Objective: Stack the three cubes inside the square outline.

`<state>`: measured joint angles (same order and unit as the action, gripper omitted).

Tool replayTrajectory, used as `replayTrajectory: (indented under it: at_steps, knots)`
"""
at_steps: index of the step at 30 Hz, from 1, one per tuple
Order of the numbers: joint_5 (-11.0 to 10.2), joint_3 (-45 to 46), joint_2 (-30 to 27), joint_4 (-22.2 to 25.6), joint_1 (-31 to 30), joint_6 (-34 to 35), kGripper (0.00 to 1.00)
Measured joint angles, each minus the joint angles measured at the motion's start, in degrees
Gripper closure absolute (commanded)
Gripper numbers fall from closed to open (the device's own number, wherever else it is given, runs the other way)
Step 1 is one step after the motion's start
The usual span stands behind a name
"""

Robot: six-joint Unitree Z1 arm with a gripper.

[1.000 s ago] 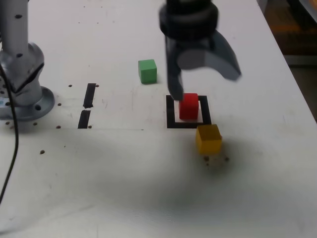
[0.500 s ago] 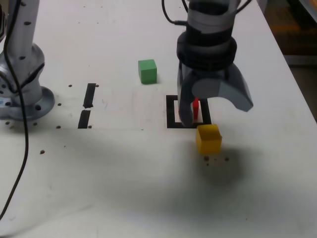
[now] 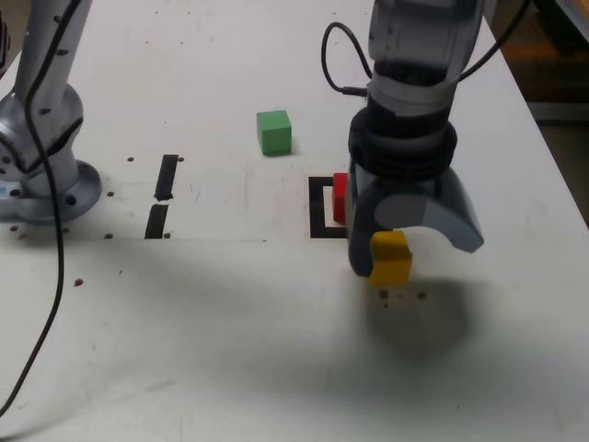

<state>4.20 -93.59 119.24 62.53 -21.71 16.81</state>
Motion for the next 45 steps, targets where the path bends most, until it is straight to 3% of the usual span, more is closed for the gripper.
replayTrajectory:
  at_steps: [13,20,25,30,34,45]
  knots:
    - [2.5,2.7,1.8,-4.4,0.0,-0.1,0.01]
    - [3.7,3.3,2.9,-4.8,-0.1,-0.9,0.08]
    - [4.1,4.3,3.3,-4.7,-0.1,-1.0,0.23]
    - [4.4,4.8,3.3,-4.8,-0.1,-0.7,0.51]
    - [3.4,4.8,3.1,-6.2,-0.1,-0.5,0.68]
    - [2.2,4.5,3.0,-7.5,-0.4,-0.3,0.81]
